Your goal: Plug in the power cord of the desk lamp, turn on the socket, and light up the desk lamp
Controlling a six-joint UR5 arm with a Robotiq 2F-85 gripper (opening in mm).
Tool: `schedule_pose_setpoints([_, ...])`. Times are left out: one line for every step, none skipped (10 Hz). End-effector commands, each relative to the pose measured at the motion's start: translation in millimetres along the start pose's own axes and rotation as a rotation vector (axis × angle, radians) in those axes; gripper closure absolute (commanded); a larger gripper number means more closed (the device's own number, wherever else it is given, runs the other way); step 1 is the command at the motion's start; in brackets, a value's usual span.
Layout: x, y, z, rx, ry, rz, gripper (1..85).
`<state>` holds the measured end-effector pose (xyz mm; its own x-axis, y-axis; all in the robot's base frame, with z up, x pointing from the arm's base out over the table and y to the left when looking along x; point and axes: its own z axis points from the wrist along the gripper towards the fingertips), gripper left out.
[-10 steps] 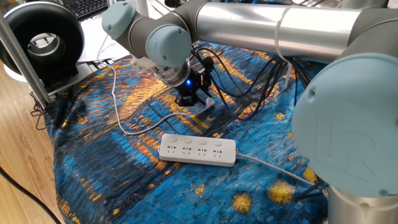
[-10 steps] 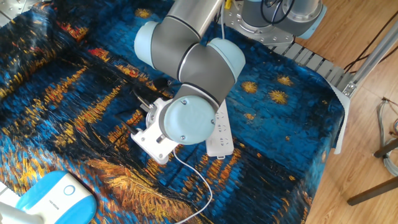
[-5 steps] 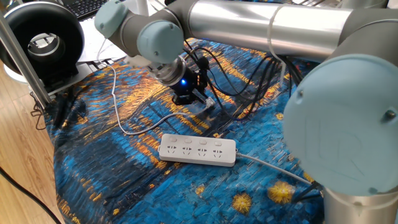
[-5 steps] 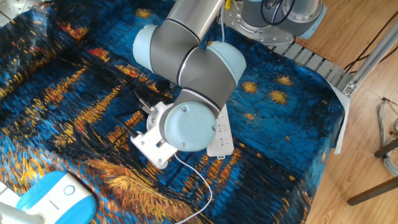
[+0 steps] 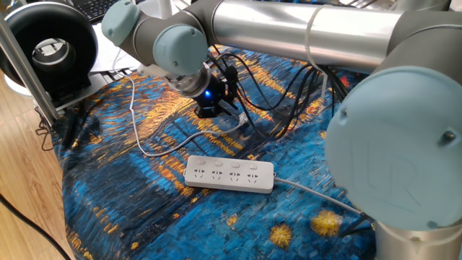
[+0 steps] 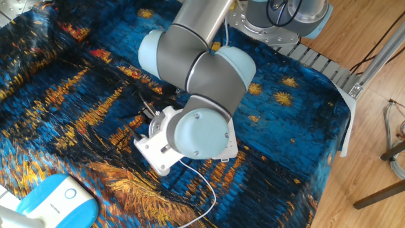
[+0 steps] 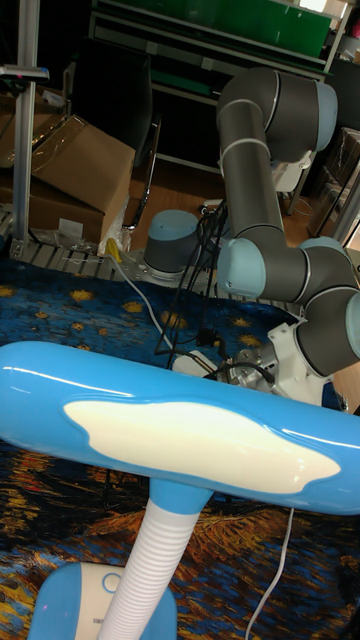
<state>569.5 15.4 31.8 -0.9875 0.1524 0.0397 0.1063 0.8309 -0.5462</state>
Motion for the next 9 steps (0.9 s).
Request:
schedule_pose_setpoints([-3.4, -0.8, 4.4, -0.005, -0.073, 0.019, 58.0])
schedule_pose_setpoints([1.8, 0.4, 8.5, -0.006, -0.080, 0.026, 58.0])
schedule_pose_setpoints([7.3, -1.1, 11.1, -0.004, -0.087, 0.029, 58.0])
schedule_pose_setpoints([13.2, -2.6, 11.0, -0.004, -0.090, 0.028, 58.0])
schedule_pose_setpoints([20.2, -0.9, 9.1, -0.006, -0.080, 0.026, 58.0])
schedule_pose_setpoints([22.5, 1.5, 8.2, -0.004, -0.077, 0.026, 58.0])
schedule_pose_setpoints([23.2, 4.4, 7.7, -0.001, -0.078, 0.030, 58.0])
schedule_pose_setpoints([24.0, 7.0, 7.3, 0.002, -0.080, 0.031, 58.0])
schedule_pose_setpoints([24.9, 8.7, 7.3, 0.007, -0.084, 0.035, 58.0])
